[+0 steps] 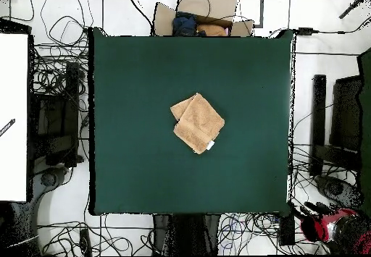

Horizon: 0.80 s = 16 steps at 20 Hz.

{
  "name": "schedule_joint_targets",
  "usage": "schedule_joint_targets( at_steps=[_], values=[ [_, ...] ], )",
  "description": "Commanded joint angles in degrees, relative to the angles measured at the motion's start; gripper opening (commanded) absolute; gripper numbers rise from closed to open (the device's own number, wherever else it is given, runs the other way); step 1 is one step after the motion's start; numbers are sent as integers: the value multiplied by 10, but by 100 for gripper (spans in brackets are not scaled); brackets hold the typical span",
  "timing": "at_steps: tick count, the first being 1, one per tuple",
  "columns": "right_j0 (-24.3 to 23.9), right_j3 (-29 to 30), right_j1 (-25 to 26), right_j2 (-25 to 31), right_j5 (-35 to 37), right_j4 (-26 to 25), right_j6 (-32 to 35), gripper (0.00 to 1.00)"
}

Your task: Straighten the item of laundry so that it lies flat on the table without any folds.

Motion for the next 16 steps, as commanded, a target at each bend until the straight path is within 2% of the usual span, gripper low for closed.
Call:
schedule_joint_targets(
  at_steps=[1,5,7,10,13,16],
  values=[
    [1,25,17,57,-37,0,-60,100],
    [7,3,37,63,-43,-29,-32,100],
    [9,2,29,59,-40,-41,-23,100],
    [20,-19,44,45,-37,-85,19,100],
    [27,-7,46,27,-51,-110,47,100],
    [43,-26,103,20,-90,-141,97,100]
  ],
)
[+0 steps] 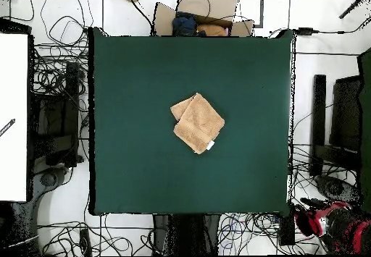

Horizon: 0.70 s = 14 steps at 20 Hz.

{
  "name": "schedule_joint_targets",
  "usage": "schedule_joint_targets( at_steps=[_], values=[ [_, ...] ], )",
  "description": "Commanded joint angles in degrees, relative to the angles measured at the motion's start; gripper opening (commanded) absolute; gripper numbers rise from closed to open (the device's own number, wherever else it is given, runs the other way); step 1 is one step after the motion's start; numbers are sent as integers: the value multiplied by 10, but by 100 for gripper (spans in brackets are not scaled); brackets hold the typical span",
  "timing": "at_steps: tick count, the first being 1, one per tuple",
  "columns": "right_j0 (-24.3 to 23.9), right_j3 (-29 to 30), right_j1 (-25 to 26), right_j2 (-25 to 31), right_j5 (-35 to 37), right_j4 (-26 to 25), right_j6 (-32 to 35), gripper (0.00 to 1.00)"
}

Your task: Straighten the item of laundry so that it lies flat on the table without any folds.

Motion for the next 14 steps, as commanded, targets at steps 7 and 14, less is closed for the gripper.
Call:
schedule_joint_targets(
  at_steps=[7,14],
  values=[
    [49,-67,236,-2,-178,-111,112,100],
    [21,-127,404,-11,-265,-125,95,100]
  ],
)
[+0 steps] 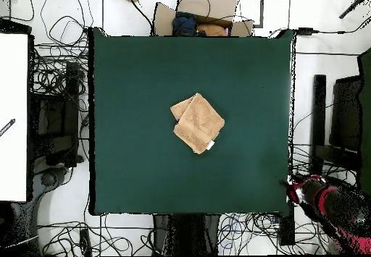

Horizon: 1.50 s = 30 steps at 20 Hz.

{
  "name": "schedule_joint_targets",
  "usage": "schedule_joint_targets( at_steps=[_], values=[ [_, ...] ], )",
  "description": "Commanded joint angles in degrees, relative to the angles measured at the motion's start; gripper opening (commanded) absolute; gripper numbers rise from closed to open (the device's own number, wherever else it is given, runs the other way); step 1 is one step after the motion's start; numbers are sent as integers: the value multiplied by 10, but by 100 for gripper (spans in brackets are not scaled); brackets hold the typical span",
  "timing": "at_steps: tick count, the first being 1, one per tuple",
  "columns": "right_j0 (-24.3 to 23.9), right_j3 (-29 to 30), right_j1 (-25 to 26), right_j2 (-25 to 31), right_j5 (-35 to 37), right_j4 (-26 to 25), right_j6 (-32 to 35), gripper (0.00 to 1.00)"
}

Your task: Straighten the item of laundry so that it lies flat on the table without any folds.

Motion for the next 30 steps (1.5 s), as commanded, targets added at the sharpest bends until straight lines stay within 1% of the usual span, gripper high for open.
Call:
schedule_joint_targets(
  at_steps=[1,4,5,7,9,10,11,12,18,27,30],
  values=[
    [-11,-58,192,-7,-84,-38,96,100],
    [-32,-83,243,3,-103,-40,78,100],
    [-29,-98,257,-4,-101,-40,79,100],
    [-32,-119,280,-9,-100,-40,77,100],
    [-45,-125,295,-6,-103,-44,71,100],
    [-58,-106,282,-1,-109,-50,71,100],
    [-62,-106,284,1,-110,-53,71,100],
    [-73,-91,272,5,-113,-59,71,100],
    [-89,-56,240,14,-121,-76,86,100],
    [-89,0,172,20,-132,-85,119,100],
    [-90,26,140,21,-130,-82,130,100]
  ],
)
